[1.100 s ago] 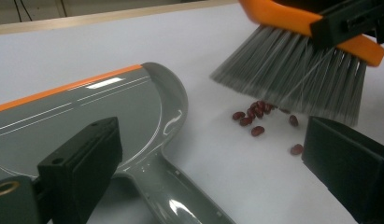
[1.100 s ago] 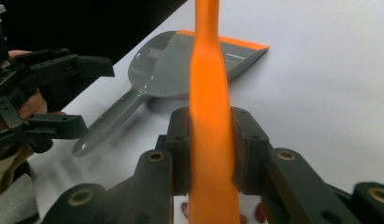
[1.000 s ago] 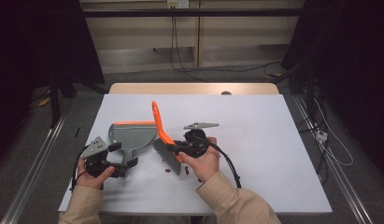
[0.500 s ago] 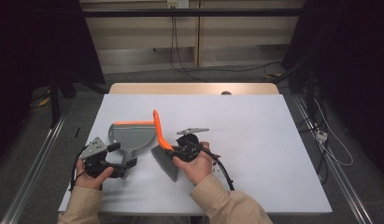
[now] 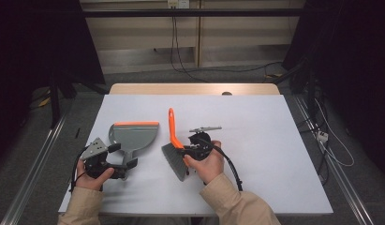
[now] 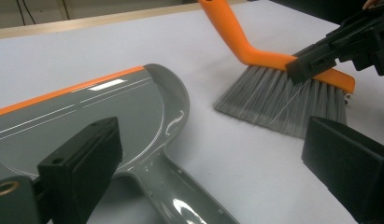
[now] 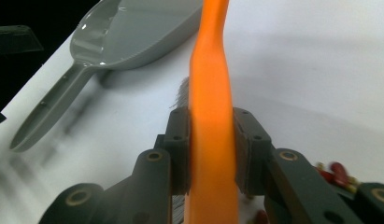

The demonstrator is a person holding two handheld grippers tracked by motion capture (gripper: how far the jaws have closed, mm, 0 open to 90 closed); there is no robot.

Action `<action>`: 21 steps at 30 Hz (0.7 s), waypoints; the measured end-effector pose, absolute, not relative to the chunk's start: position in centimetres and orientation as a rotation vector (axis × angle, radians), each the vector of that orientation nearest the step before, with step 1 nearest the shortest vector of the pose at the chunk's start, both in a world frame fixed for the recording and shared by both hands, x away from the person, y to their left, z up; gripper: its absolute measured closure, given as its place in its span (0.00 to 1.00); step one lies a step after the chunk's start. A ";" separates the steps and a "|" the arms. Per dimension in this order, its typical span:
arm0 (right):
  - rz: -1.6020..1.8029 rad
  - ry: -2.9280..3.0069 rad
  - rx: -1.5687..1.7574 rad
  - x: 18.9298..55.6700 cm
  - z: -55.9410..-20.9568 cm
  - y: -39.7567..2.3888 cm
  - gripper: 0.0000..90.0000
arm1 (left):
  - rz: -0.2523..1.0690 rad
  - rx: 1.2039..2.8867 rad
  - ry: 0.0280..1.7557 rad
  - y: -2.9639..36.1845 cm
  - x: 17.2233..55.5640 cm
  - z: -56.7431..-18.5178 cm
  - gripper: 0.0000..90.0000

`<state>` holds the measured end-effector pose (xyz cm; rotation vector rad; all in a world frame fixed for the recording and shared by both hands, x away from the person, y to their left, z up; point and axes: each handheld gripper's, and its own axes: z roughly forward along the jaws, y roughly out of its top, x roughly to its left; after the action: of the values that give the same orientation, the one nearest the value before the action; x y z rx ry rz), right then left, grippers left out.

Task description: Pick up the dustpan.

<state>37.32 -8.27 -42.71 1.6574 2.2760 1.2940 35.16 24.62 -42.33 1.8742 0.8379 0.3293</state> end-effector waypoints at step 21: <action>1.206 2.212 1.722 37.1 -42.0 -13.5 0.78 | 0.329 1.882 0.837 24.4 35.3 -42.4 0.06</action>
<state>37.10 -13.48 -42.01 1.7216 2.2118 1.2065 35.25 24.36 -42.35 1.8819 0.8375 0.3293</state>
